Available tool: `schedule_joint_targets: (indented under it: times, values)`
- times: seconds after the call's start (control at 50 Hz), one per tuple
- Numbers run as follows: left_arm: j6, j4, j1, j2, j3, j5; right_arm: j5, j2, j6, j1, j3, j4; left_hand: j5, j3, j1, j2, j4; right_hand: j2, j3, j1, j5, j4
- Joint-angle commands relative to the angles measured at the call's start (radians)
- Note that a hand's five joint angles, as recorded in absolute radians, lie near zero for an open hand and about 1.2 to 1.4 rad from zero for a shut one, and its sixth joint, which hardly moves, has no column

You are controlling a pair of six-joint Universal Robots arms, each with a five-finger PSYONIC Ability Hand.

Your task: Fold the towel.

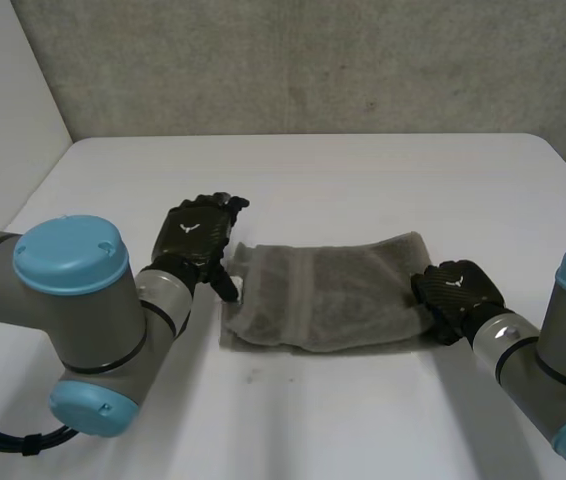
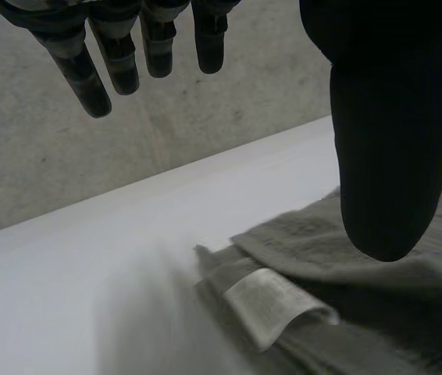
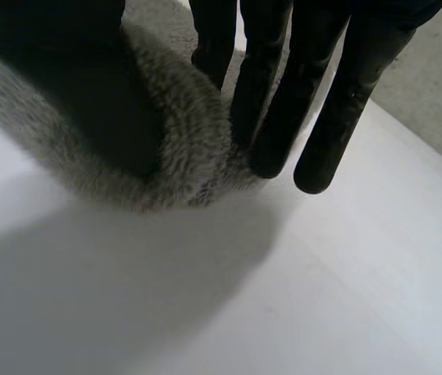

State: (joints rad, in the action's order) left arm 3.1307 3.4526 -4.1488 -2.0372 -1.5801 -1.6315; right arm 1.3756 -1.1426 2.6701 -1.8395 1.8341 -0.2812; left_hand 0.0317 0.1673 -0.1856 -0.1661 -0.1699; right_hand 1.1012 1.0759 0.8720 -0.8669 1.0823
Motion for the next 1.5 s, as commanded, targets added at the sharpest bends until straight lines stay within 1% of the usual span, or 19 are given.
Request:
schedule_joint_targets:
  times: [0.02,0.08,0.12,0.14,0.18,0.28,0.38,0.42,0.46,0.48,0.5,0.58,0.66,0.8,0.96,1.06,1.18,1.4,1.5]
  values:
    - [-0.006,0.003,-0.011,0.086,-0.070,-0.010,0.026,-0.043,-0.121,-0.035,-0.090,-0.070,-0.028,0.011,0.007,-0.012,-0.008,0.295,0.320,0.524,-0.355,0.314]
    - [-0.009,0.005,-0.016,0.114,-0.080,-0.013,0.031,-0.055,-0.119,-0.084,-0.121,-0.067,-0.028,0.011,0.007,-0.012,-0.008,0.295,0.320,0.524,-0.355,0.314]
    - [-0.009,0.005,-0.019,0.143,-0.086,-0.021,0.037,-0.051,-0.125,-0.238,-0.199,-0.064,-0.028,0.011,0.007,-0.012,-0.008,0.295,0.320,0.524,-0.355,0.314]
    - [-0.009,0.005,-0.019,0.143,-0.086,-0.021,0.037,-0.051,-0.125,-0.239,-0.199,-0.064,-0.028,0.011,0.007,-0.012,-0.008,0.295,0.320,0.524,-0.355,0.314]
    - [-0.011,0.005,-0.024,0.152,-0.087,-0.031,0.030,-0.002,-0.133,-0.372,-0.251,-0.061,-0.031,0.008,0.010,-0.009,-0.005,0.295,0.320,0.524,-0.355,0.314]
    - [-0.012,0.000,-0.053,0.176,-0.106,-0.085,0.016,0.107,-0.174,-0.524,-0.300,-0.055,-0.031,0.008,0.010,-0.009,-0.005,0.295,0.320,0.524,-0.355,0.314]
    - [-0.015,-0.001,-0.062,0.180,-0.112,-0.088,0.022,0.188,-0.233,-0.580,-0.328,-0.061,-0.031,0.008,0.010,-0.009,-0.005,0.295,0.320,0.524,-0.355,0.314]
    - [-0.018,-0.001,-0.062,0.181,-0.112,-0.088,0.037,0.193,-0.227,-0.580,-0.342,-0.059,-0.031,0.008,0.010,-0.009,-0.005,0.152,0.178,0.381,-0.212,0.171]
    - [-0.021,-0.003,-0.062,0.181,-0.110,-0.088,0.051,0.163,-0.184,-0.578,-0.345,-0.056,-0.031,0.008,0.010,-0.009,-0.005,-0.724,-0.699,-0.495,0.664,-0.705]
    - [-0.027,-0.003,-0.062,0.181,-0.109,-0.088,0.051,0.162,-0.184,-0.578,-0.345,-0.056,-0.031,0.008,0.010,-0.009,-0.005,-0.728,-0.703,-0.499,0.669,-0.710]
    - [-0.032,-0.003,-0.060,0.183,-0.104,-0.087,0.075,0.129,-0.133,-0.570,-0.340,-0.055,-0.031,0.008,0.010,-0.009,-0.005,-0.927,-0.901,-0.697,0.867,-0.908]
    - [-0.046,-0.006,-0.053,0.186,-0.090,-0.085,0.121,0.023,0.104,-0.460,-0.316,-0.021,-0.031,0.008,0.010,-0.009,-0.005,-0.927,-0.901,-0.697,0.867,-0.908]
    - [-0.076,-0.048,-0.021,0.190,-0.034,-0.084,0.091,-0.046,0.283,-0.382,-0.305,0.034,-0.022,0.017,0.001,-0.018,-0.014,-0.927,-0.901,-0.697,0.867,-0.908]
    - [-0.178,-0.184,0.052,0.124,0.094,-0.080,-0.110,-0.095,0.510,-0.215,-0.343,0.247,0.001,0.040,-0.022,-0.042,-0.038,-0.927,-0.901,-0.697,0.867,-0.908]
    - [-0.205,-0.363,0.127,-0.118,0.282,-0.143,-0.148,0.076,0.495,-0.193,-0.453,0.341,-0.004,0.034,-0.016,-0.036,-0.032,-0.927,-0.901,-0.697,0.867,-0.908]
    - [-0.196,-0.368,0.125,-0.181,0.284,-0.215,-0.148,0.182,0.421,-0.202,-0.504,0.361,-0.004,0.034,-0.016,-0.036,-0.032,-0.927,-0.901,-0.697,0.867,-0.908]
    - [-0.169,-0.360,0.124,-0.218,0.244,-0.222,-0.135,0.257,0.297,-0.221,-0.535,0.358,-0.016,0.023,-0.004,-0.024,-0.020,-0.927,-0.901,-0.697,0.867,-0.908]
    - [-0.120,-0.349,0.140,-0.190,0.242,-0.220,-0.063,0.255,0.274,-0.259,-0.549,0.317,-0.019,0.020,-0.001,-0.021,-0.017,-0.927,-0.901,-0.697,0.867,-0.908]
    - [-0.120,-0.359,0.122,0.003,0.265,-0.226,0.028,0.072,0.329,-0.257,-0.547,0.309,-0.025,0.014,0.004,-0.015,-0.011,-0.927,-0.901,-0.697,0.867,-0.908]
